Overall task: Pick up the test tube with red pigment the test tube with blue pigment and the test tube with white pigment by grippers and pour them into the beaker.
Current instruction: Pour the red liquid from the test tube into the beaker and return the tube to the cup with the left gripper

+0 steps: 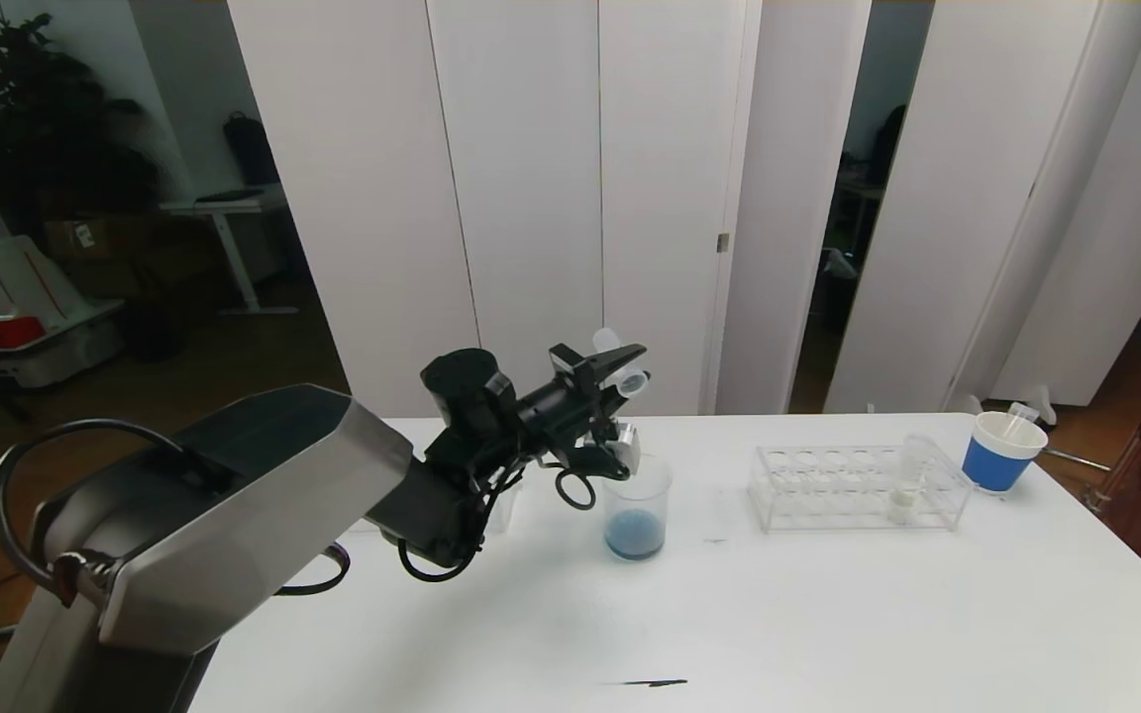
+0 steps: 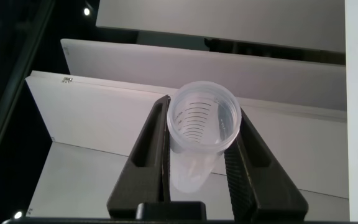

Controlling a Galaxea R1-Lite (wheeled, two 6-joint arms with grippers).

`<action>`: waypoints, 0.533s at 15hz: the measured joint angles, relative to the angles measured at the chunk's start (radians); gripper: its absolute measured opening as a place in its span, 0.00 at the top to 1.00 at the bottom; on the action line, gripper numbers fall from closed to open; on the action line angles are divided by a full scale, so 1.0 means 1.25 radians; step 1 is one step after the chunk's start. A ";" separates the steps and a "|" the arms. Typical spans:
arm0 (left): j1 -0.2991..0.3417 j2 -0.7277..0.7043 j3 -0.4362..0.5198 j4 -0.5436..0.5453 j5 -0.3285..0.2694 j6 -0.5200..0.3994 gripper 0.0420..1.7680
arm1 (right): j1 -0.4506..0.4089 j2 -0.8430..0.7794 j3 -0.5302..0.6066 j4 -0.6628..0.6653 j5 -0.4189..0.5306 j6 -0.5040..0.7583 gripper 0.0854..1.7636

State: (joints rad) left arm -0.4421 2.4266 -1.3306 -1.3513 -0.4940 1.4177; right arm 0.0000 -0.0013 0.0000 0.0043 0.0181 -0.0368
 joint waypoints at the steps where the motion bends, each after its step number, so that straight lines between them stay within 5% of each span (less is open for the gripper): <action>1: -0.002 -0.014 0.009 0.014 0.019 -0.002 0.69 | 0.000 0.000 0.000 0.000 0.000 0.000 0.01; 4: -0.006 -0.068 0.051 0.038 0.143 -0.032 0.69 | 0.000 0.000 0.000 0.000 0.000 0.000 0.01; 8: -0.042 -0.162 0.132 0.142 0.396 -0.171 0.69 | 0.000 0.000 0.000 0.000 0.000 0.000 0.01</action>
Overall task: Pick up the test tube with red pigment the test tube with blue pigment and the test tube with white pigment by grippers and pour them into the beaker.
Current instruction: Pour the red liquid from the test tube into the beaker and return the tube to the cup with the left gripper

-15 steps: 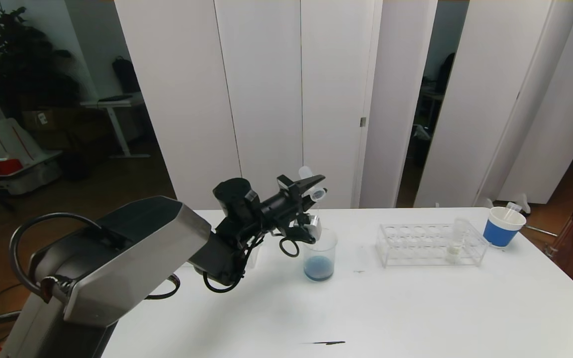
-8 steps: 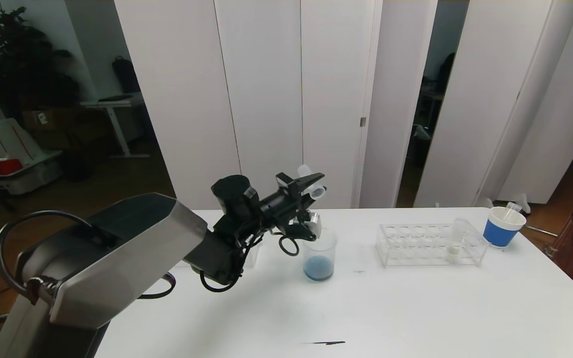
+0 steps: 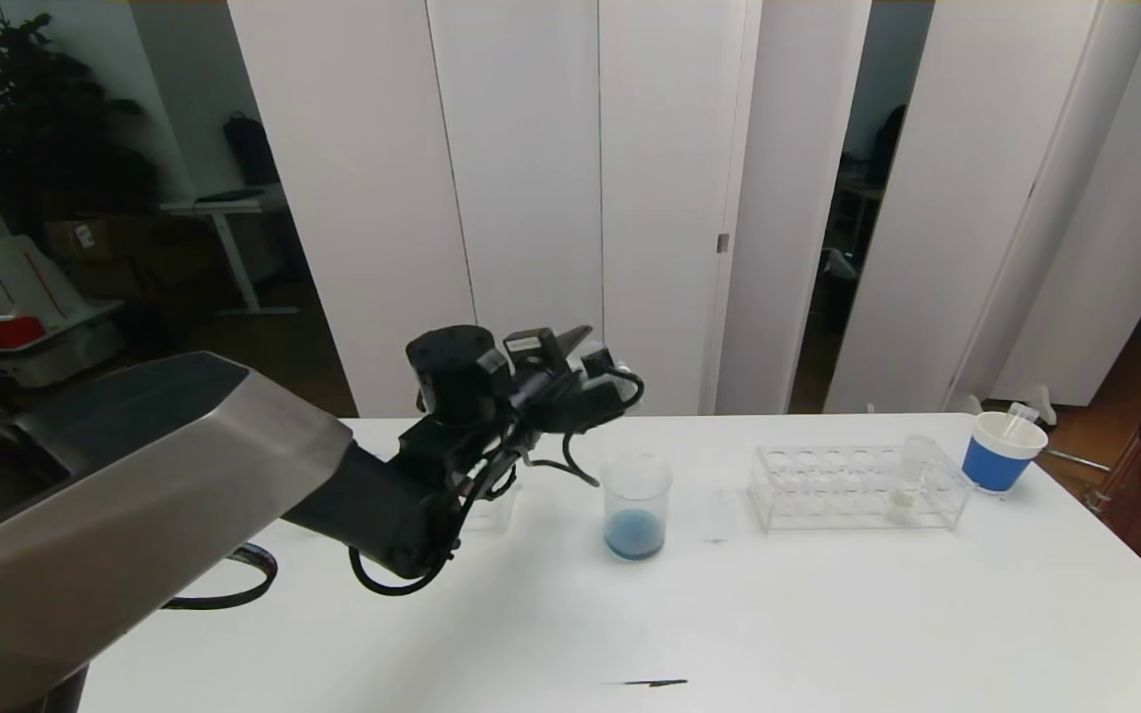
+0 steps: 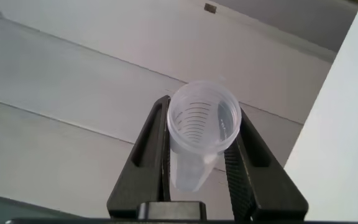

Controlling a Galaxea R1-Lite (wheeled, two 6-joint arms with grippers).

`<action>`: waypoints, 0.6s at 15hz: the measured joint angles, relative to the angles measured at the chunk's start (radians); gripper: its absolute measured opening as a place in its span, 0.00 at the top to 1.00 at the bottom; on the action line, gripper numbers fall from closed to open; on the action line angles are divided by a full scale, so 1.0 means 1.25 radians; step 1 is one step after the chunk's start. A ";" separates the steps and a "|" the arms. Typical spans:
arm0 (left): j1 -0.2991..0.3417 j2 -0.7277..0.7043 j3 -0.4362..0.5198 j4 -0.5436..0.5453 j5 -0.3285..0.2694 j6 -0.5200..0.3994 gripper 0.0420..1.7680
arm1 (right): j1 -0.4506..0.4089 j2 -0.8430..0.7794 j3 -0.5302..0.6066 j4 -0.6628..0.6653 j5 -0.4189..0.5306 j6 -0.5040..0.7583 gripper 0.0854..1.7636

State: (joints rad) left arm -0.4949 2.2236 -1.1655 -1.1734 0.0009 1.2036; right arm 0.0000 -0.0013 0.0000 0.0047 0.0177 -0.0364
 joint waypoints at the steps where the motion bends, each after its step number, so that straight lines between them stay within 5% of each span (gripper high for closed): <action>1: -0.011 -0.025 0.013 0.041 0.054 -0.057 0.69 | 0.000 0.000 0.000 0.000 0.000 0.000 0.01; 4: -0.039 -0.092 0.030 0.144 0.182 -0.272 0.69 | 0.000 0.000 0.000 0.000 0.000 0.000 0.01; 9: -0.043 -0.194 0.051 0.345 0.470 -0.696 0.69 | 0.000 0.000 0.000 0.000 0.000 0.000 0.01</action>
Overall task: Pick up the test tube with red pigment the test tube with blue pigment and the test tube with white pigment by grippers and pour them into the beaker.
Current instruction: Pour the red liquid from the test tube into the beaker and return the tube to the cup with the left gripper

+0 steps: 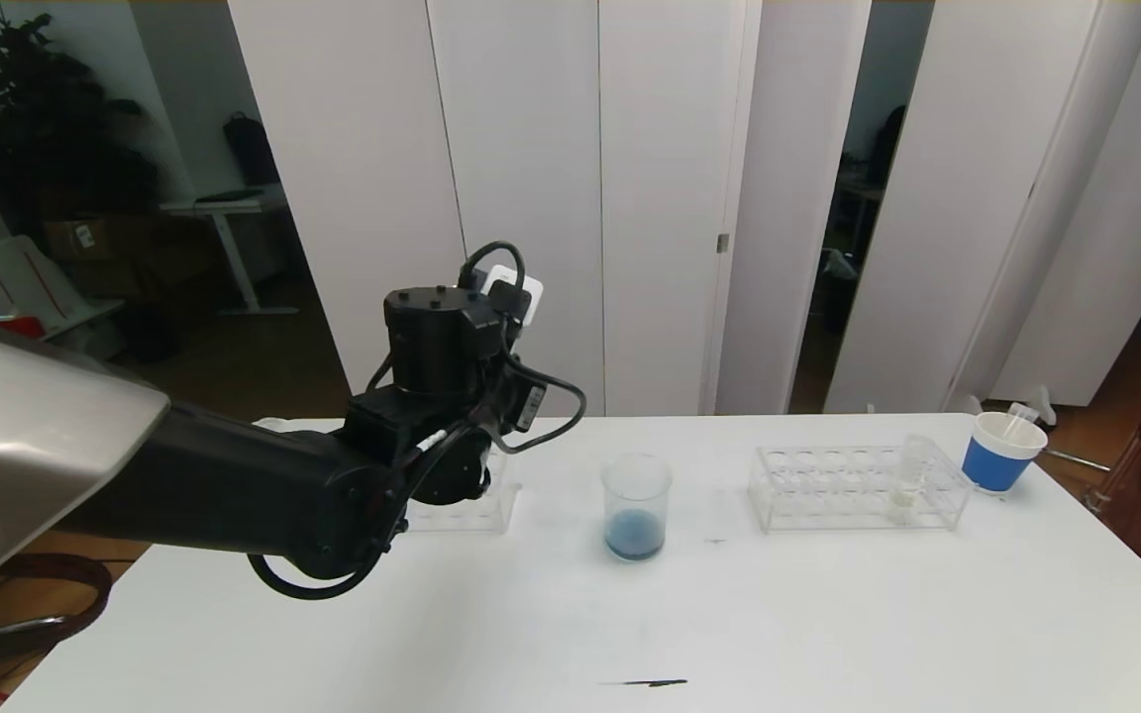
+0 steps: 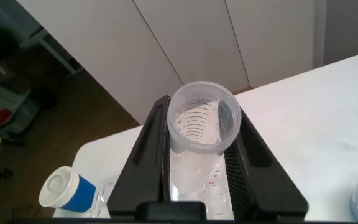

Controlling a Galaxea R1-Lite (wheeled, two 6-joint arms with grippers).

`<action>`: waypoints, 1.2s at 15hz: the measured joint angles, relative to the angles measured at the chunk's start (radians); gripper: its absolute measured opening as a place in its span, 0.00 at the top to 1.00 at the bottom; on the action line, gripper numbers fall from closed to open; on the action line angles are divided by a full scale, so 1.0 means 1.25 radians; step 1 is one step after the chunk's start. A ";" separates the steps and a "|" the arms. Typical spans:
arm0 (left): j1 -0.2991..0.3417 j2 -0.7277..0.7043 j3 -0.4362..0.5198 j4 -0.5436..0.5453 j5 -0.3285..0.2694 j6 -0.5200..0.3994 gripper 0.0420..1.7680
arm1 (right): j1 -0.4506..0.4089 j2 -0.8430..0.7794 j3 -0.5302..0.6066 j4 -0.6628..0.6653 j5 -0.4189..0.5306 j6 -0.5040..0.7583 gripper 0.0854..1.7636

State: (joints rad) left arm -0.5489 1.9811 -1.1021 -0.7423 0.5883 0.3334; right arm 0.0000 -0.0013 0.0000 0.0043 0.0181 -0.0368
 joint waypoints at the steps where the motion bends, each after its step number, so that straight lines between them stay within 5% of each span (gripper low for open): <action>1: 0.008 -0.019 0.012 0.054 0.016 -0.066 0.69 | 0.000 0.000 0.000 0.000 0.000 0.000 0.01; 6: 0.061 -0.080 0.078 0.102 0.027 -0.253 0.69 | 0.000 0.000 0.000 0.000 0.000 0.000 0.01; 13: 0.201 -0.095 0.156 0.037 0.035 -0.271 0.69 | 0.000 0.000 0.000 0.000 0.000 0.000 0.01; 18: 0.365 -0.075 0.099 -0.099 0.037 -0.272 0.69 | 0.000 0.000 0.000 0.000 0.000 0.000 0.01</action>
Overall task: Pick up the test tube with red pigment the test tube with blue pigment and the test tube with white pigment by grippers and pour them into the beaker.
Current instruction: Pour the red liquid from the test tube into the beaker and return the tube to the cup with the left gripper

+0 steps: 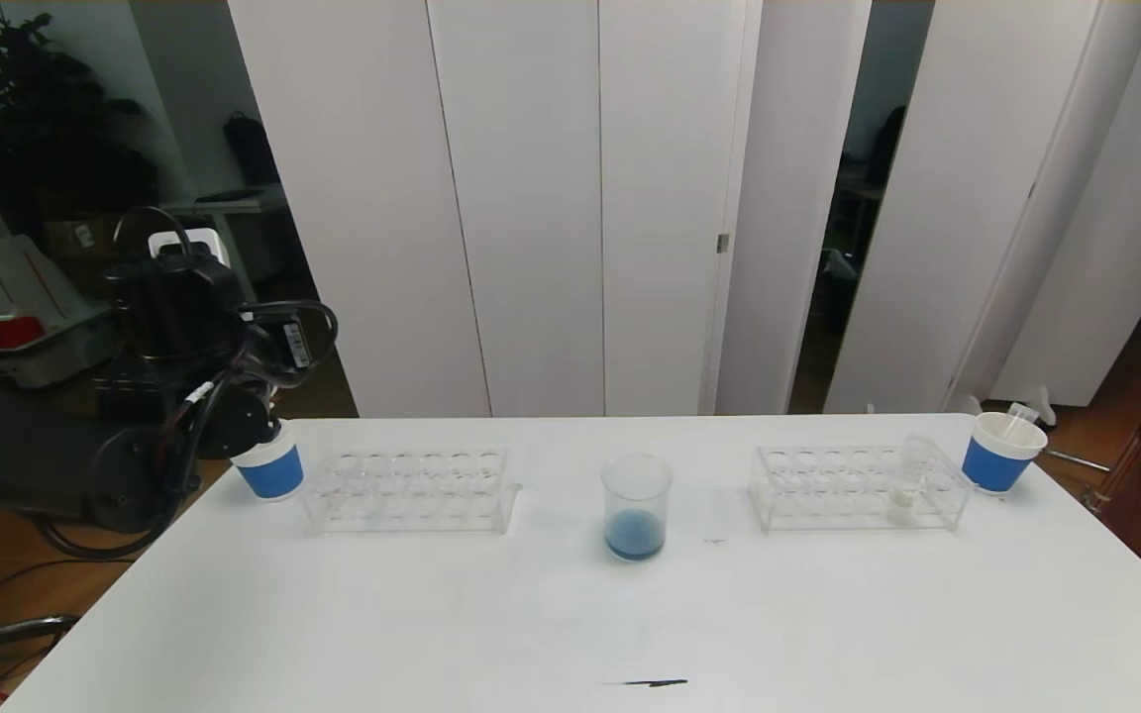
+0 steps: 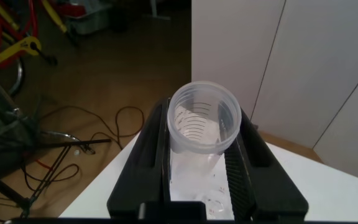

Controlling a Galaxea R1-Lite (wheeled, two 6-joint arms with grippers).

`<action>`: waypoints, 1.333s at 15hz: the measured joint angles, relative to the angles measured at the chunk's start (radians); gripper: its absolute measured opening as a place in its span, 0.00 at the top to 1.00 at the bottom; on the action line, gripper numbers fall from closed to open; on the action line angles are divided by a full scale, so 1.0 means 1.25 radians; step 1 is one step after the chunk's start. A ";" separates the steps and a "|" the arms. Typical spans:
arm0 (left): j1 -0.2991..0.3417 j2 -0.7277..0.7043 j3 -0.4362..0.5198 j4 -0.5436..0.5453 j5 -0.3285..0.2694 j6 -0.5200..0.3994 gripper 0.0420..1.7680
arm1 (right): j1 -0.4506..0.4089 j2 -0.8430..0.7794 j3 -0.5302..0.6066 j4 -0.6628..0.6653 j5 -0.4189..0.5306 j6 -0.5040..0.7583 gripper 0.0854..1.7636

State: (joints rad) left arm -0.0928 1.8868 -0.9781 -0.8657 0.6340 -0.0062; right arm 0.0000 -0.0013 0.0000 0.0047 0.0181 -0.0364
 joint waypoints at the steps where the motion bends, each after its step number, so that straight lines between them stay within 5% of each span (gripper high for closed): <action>1: 0.033 0.014 -0.025 -0.049 0.009 -0.001 0.69 | 0.000 0.000 0.000 0.000 0.000 0.000 0.01; 4: 0.120 0.059 -0.079 -0.109 0.044 -0.008 0.69 | 0.000 0.000 0.000 0.000 0.000 0.000 0.01; 7: 0.176 0.098 -0.106 -0.103 0.020 -0.073 0.69 | 0.000 0.000 0.000 0.000 0.000 0.000 0.01; 20: 0.238 0.305 -0.147 -0.099 -0.126 -0.226 0.69 | 0.000 0.000 0.000 0.000 0.000 0.000 0.01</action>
State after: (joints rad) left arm 0.2049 2.2683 -1.1613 -0.9889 0.4762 -0.2889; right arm 0.0000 -0.0013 0.0000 0.0043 0.0177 -0.0364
